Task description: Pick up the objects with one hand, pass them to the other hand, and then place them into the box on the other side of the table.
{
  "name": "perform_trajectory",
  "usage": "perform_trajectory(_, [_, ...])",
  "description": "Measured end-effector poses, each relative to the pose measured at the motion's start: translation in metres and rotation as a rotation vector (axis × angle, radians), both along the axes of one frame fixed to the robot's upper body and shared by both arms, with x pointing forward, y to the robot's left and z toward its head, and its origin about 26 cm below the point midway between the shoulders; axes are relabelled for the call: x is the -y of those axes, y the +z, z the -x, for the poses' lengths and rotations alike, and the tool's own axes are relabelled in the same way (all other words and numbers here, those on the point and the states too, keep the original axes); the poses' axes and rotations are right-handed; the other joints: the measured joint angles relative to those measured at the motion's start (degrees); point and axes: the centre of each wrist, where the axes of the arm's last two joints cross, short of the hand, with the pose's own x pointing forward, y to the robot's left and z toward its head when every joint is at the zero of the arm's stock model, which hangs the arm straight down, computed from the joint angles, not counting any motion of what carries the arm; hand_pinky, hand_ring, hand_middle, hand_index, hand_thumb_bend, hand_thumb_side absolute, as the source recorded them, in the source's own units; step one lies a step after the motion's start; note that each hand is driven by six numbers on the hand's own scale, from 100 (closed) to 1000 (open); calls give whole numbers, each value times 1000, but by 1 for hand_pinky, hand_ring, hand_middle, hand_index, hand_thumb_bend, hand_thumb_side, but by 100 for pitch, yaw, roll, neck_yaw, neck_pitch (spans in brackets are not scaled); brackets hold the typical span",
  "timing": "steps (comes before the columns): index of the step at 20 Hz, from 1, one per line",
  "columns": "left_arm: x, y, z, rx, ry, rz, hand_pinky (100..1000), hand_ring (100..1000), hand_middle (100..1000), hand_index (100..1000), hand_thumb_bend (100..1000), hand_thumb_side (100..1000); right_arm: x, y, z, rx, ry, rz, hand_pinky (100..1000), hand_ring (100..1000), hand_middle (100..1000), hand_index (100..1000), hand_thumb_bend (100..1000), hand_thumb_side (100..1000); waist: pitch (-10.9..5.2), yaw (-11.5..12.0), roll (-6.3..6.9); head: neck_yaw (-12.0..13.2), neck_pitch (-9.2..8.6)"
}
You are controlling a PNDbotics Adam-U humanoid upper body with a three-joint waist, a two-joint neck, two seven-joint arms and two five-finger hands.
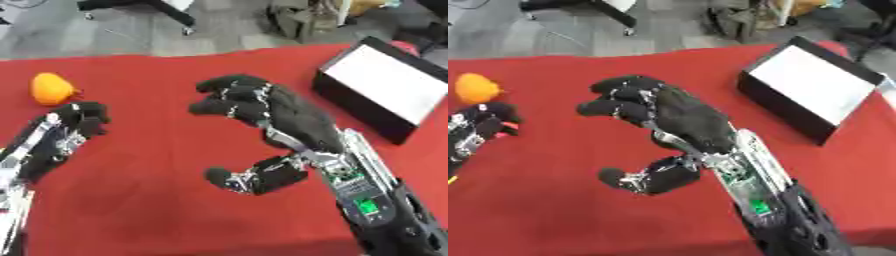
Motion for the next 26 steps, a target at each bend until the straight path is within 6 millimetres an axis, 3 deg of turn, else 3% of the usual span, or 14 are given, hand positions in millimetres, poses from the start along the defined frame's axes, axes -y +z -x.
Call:
perform_trajectory(4, [-15, 13, -2, 36, 18, -93, 726, 750, 635, 796, 439, 649, 1, -3, 0, -10, -4, 2, 839, 867, 687, 891, 309, 343, -2, -34, 33, 273, 0])
perform_trajectory(7, [-41, 33, -3, 84, 36, -250, 750, 756, 668, 819, 473, 622, 1, -4, 0, -13, -4, 5, 839, 867, 684, 890, 305, 345, -12, -50, 95, 355, 0])
perform_trajectory(12, [-95, 79, -4, 113, 16, -756, 837, 774, 752, 876, 701, 499, 4, -9, -1, -27, -10, 23, 839, 867, 682, 889, 299, 347, -24, -102, 230, 313, 0])
perform_trajectory(16, [-121, 102, -6, 80, -40, -1234, 884, 829, 808, 903, 882, 394, 5, -14, -1, -39, -8, 38, 838, 867, 683, 890, 296, 349, -70, -121, 309, 246, 0])
perform_trajectory(20, [-139, 94, -11, 46, -103, -1553, 892, 841, 817, 904, 929, 335, 5, -14, -1, -39, -3, 50, 838, 867, 683, 890, 293, 350, -91, -172, 333, 213, 0])
perform_trajectory(26, [-166, 67, -24, 40, -107, -1697, 888, 832, 806, 890, 860, 227, 5, -15, -1, -40, -2, 51, 839, 867, 683, 890, 291, 352, -91, -185, 311, 207, 0])
